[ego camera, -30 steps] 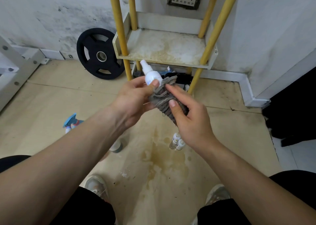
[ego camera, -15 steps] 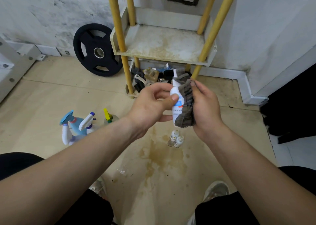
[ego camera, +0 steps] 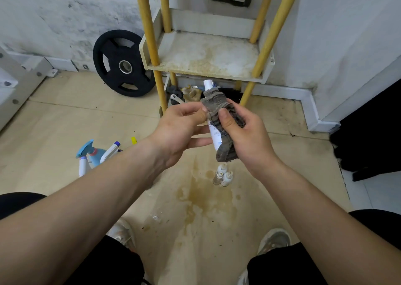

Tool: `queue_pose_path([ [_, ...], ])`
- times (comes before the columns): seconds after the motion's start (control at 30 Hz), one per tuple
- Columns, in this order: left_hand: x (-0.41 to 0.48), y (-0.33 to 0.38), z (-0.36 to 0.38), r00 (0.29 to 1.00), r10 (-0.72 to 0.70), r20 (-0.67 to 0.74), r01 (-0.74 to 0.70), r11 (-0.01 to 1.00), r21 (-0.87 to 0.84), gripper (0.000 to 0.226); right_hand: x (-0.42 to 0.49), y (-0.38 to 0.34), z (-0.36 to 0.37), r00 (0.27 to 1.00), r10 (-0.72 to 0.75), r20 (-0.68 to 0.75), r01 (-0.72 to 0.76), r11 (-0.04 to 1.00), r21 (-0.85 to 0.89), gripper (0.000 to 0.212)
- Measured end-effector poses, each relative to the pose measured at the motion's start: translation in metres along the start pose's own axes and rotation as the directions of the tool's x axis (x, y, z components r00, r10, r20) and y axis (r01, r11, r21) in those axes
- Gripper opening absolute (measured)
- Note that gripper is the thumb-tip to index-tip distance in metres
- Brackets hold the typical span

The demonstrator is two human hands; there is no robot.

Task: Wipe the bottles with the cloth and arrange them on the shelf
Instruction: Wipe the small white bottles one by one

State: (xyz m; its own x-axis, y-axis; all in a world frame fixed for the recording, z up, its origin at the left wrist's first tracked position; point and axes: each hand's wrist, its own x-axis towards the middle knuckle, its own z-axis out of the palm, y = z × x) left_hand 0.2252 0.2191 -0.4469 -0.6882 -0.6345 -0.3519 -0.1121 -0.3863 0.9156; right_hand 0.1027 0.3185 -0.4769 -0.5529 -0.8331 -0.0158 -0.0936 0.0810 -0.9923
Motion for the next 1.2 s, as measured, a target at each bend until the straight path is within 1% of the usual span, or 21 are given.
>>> queue_pose_path([
  [0.07,-0.001,-0.002,0.0,0.999,0.017,0.046,-0.018,1.0,0.013,0.014,0.0,-0.001,-0.001,0.997,0.055,-0.045,-0.051,0.996,0.07,0.033],
  [0.13,-0.002,-0.005,0.001,0.996,0.03,0.078,-0.032,0.999,0.025,0.02,0.001,-0.002,-0.002,0.987,0.126,-0.103,-0.112,0.985,0.131,0.038],
  [0.2,-0.002,-0.007,0.002,0.994,0.047,0.096,-0.053,0.997,0.058,0.024,0.002,-0.002,-0.003,0.98,0.151,-0.128,-0.132,0.981,0.141,0.037],
  [0.23,-0.001,-0.008,0.003,0.994,0.06,0.091,-0.068,0.995,0.077,0.024,0.002,-0.002,-0.003,0.983,0.136,-0.121,-0.121,0.985,0.125,0.035],
  [0.33,0.002,-0.008,0.003,0.996,0.087,0.03,-0.089,0.994,0.066,0.024,-0.001,-0.003,0.002,0.999,0.033,-0.04,-0.031,0.999,0.04,0.028],
  [0.47,0.004,-0.002,0.0,0.999,0.04,0.004,-0.04,0.999,-0.002,0.025,0.0,0.002,-0.001,0.989,-0.043,0.139,0.035,0.998,0.057,0.041],
  [0.53,0.004,0.001,-0.001,1.0,0.011,0.0,-0.011,0.997,-0.079,0.022,0.002,0.001,-0.005,0.984,-0.038,0.176,0.021,0.995,0.101,0.047],
  [0.6,0.004,0.004,-0.002,1.0,-0.018,-0.02,0.015,0.988,-0.152,0.019,0.004,0.0,-0.006,0.983,-0.014,0.182,-0.015,0.988,0.156,0.048],
  [0.67,0.005,0.007,-0.004,0.999,-0.039,-0.034,0.033,0.983,-0.179,0.016,0.004,0.0,-0.006,0.984,0.03,0.177,-0.063,0.981,0.186,0.047],
  [0.73,0.006,0.008,-0.006,0.997,-0.045,-0.055,0.033,0.98,-0.196,0.016,0.004,0.001,-0.005,0.984,0.075,0.164,-0.107,0.976,0.192,0.041],
  [0.8,0.007,0.011,-0.008,0.995,-0.051,-0.089,0.031,0.975,-0.218,0.017,0.004,0.002,-0.004,0.979,0.123,0.161,-0.156,0.966,0.206,0.027],
  [0.9,0.009,0.01,-0.011,0.992,-0.057,-0.116,0.029,0.972,-0.232,0.017,0.001,0.0,0.0,0.962,0.212,0.171,-0.255,0.924,0.286,0.018],
  [0.97,0.01,0.007,-0.011,0.994,-0.029,-0.102,0.013,0.988,-0.153,0.019,0.0,-0.001,0.002,0.964,0.212,0.159,-0.25,0.927,0.279,0.017],
  [1.03,0.008,0.005,-0.01,0.994,0.013,-0.104,-0.016,1.0,-0.026,0.022,-0.001,-0.001,0.002,0.971,0.189,0.144,-0.22,0.943,0.249,0.019],
  [1.13,0.006,0.01,-0.011,0.977,0.129,-0.17,-0.102,0.981,0.163,0.033,0.0,-0.001,0.0,0.969,0.208,0.131,-0.238,0.928,0.287,0.021],
  [1.17,0.007,0.01,-0.014,0.96,0.212,-0.186,-0.153,0.945,0.288,0.033,0.0,-0.003,-0.002,0.966,0.221,0.134,-0.253,0.914,0.317,0.021],
  [1.2,0.008,0.01,-0.017,0.926,0.337,-0.169,-0.22,0.847,0.484,0.031,0.001,-0.004,-0.003,0.963,0.231,0.141,-0.266,0.9,0.344,0.021],
])
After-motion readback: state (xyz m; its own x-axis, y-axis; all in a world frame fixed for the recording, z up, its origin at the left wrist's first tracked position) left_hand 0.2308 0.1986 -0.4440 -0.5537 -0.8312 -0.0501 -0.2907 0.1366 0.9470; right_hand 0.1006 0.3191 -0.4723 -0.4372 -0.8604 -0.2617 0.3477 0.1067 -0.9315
